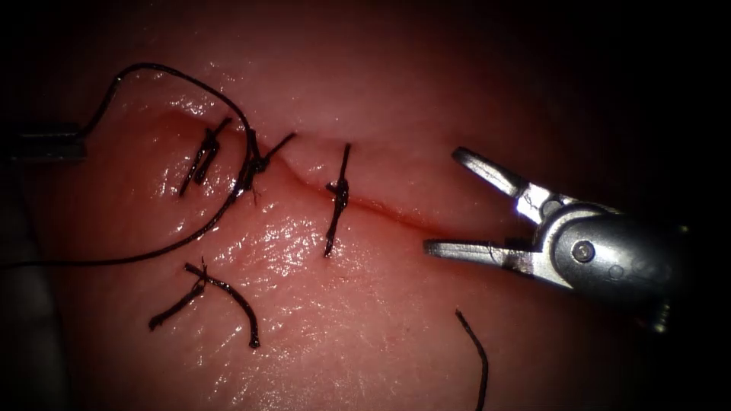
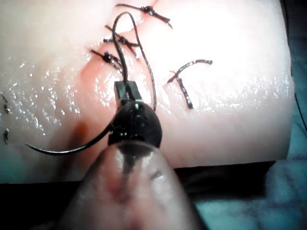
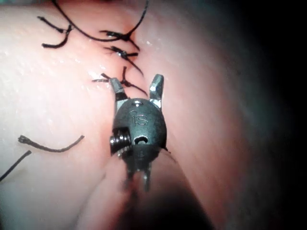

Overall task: Wound Closure
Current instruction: Pick up the needle with the left gripper

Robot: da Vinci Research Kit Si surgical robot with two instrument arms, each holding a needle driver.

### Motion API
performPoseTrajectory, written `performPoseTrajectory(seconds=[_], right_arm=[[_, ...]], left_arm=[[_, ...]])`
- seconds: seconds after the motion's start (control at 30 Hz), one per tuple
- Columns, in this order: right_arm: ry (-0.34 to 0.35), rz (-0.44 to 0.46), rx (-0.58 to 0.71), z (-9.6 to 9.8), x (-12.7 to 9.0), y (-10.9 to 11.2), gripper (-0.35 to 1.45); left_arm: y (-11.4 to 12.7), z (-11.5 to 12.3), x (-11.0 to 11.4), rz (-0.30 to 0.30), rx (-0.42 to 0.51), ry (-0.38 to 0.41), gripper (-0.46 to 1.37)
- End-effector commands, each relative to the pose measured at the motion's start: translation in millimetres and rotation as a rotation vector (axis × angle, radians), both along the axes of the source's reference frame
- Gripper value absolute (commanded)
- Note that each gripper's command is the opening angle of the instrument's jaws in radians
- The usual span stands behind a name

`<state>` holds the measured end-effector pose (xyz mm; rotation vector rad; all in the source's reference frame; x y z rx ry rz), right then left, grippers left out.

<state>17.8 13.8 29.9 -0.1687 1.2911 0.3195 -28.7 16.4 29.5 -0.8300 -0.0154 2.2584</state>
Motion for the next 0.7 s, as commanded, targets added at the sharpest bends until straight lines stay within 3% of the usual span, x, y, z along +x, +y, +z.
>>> performPoseTrajectory(seconds=[0.03,0.47,0.7], right_arm=[[0.026,0.015,0.033,-0.4,0.1,-0.2,1.08],[0.161,0.172,0.214,-5.0,-0.9,-0.5,1.06],[0.173,0.241,0.311,-6.0,-2.1,-1.1,1.05]], left_arm=[[0.3,-0.4,-1.0,0.007,-0.005,0.016,-0.35],[2.8,-1.1,-9.9,0.057,-0.018,0.026,-0.35],[4.7,-1.2,-14.0,0.098,-0.027,0.019,-0.35]])
